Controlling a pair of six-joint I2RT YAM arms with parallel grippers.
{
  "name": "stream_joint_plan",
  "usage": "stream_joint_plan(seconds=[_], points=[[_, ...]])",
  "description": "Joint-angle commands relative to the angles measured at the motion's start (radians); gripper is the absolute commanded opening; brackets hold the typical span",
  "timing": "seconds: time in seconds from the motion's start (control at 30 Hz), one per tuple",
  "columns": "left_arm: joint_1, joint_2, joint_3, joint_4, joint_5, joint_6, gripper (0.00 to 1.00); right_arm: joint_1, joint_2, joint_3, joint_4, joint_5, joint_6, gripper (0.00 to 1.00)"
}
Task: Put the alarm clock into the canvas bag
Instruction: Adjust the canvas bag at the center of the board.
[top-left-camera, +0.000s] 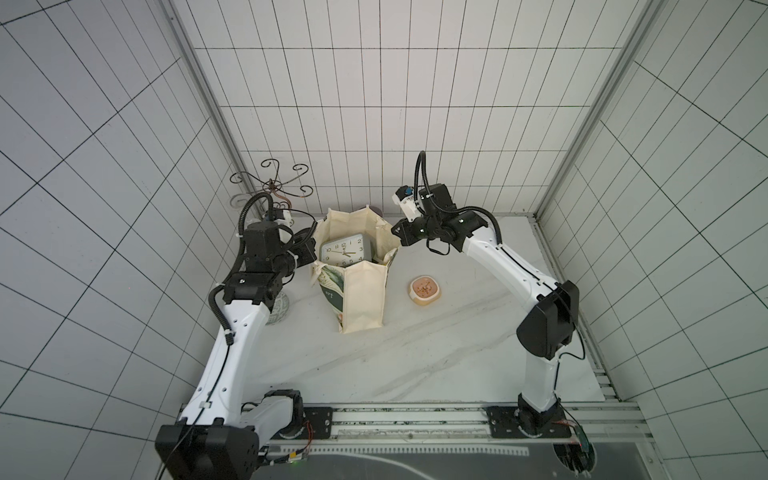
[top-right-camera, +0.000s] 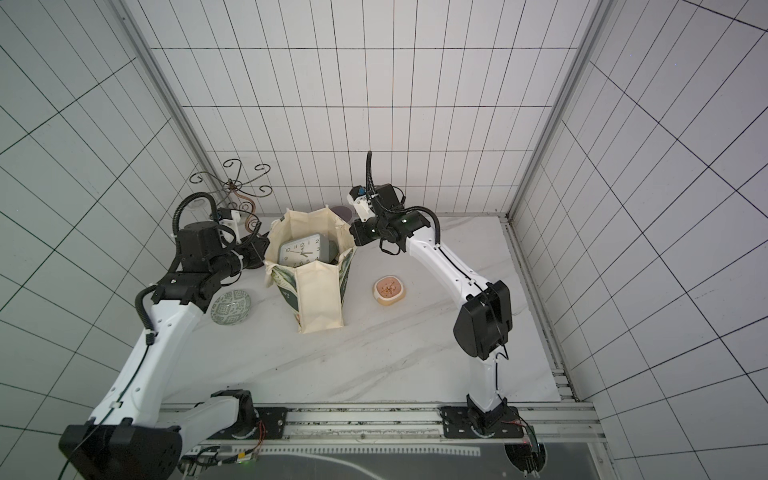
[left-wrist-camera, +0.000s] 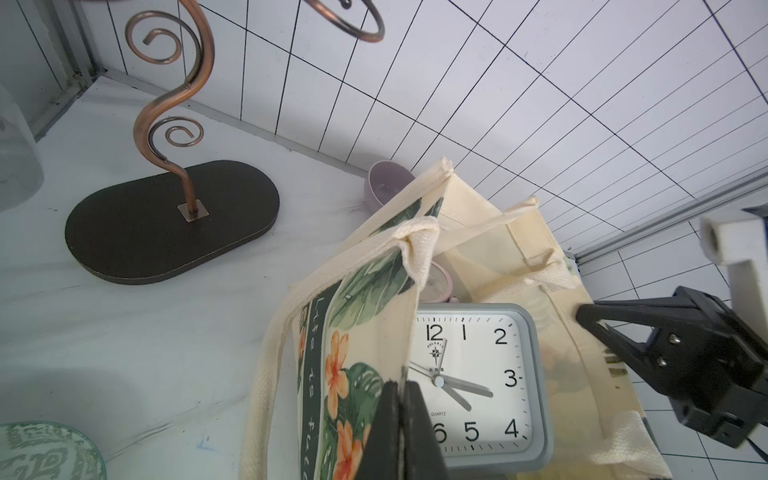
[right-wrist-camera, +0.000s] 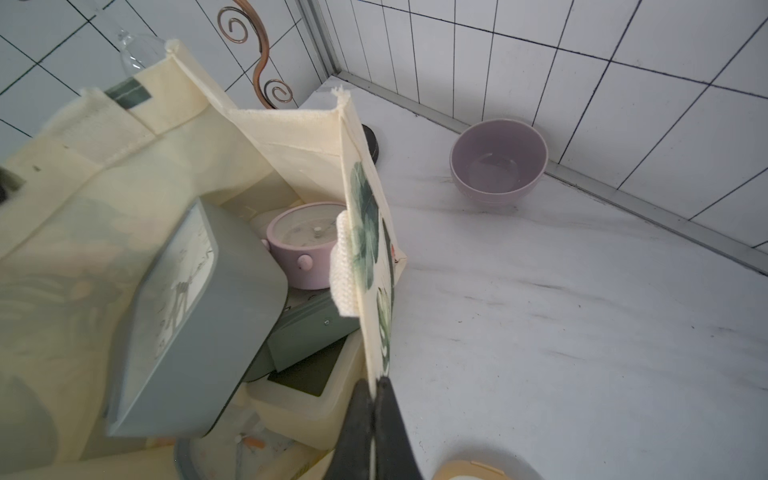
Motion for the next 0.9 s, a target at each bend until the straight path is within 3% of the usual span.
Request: stream_joint_plan(seconds=[0.0,0.2,0.27,0.33,0.4,0.47,0.53,0.63,0.73,0.87], points=[[0.001,-0.017,-0.021,0.141,0.016,0.043,0.0,-0.013,-0.111,-0.055,0.159,-0.021,-0.002,0.0],[0.002,-0.035,-0.082,0.133,0.0,0.07,0.0,0.004,-0.109,-0.083,0.146,-0.033,0.0,0.0],[0.001,-0.029,-0.085,0.128,0.028,0.071,0.0,0.004,-0.116,-0.101,0.136,-0.03,0.003,0.09],[-0.001,-0.024,-0.087,0.125,0.045,0.071,0.0,-0.001,-0.129,-0.123,0.123,-0.015,0.006,0.27],[-0.001,-0.031,-0.094,0.129,0.046,0.072,0.08,-0.013,-0.143,-0.142,0.102,-0.007,0.011,0.47],[-0.001,-0.044,-0.094,0.132,0.046,0.072,0.28,-0.028,-0.177,-0.184,0.088,0.01,0.014,0.69],[-0.005,-0.059,-0.088,0.132,0.044,0.072,0.47,-0.044,-0.233,-0.25,0.092,0.026,0.02,0.99],[-0.027,-0.086,-0.082,0.125,0.015,0.083,0.63,-0.096,-0.335,-0.395,0.127,0.022,0.05,1.0],[-0.073,-0.098,-0.031,0.084,-0.012,0.12,0.68,-0.184,-0.442,-0.584,0.215,-0.068,0.111,1.0],[-0.275,-0.061,0.105,-0.007,-0.122,0.172,0.72,-0.311,-0.549,-0.826,0.322,-0.183,0.183,1.0]])
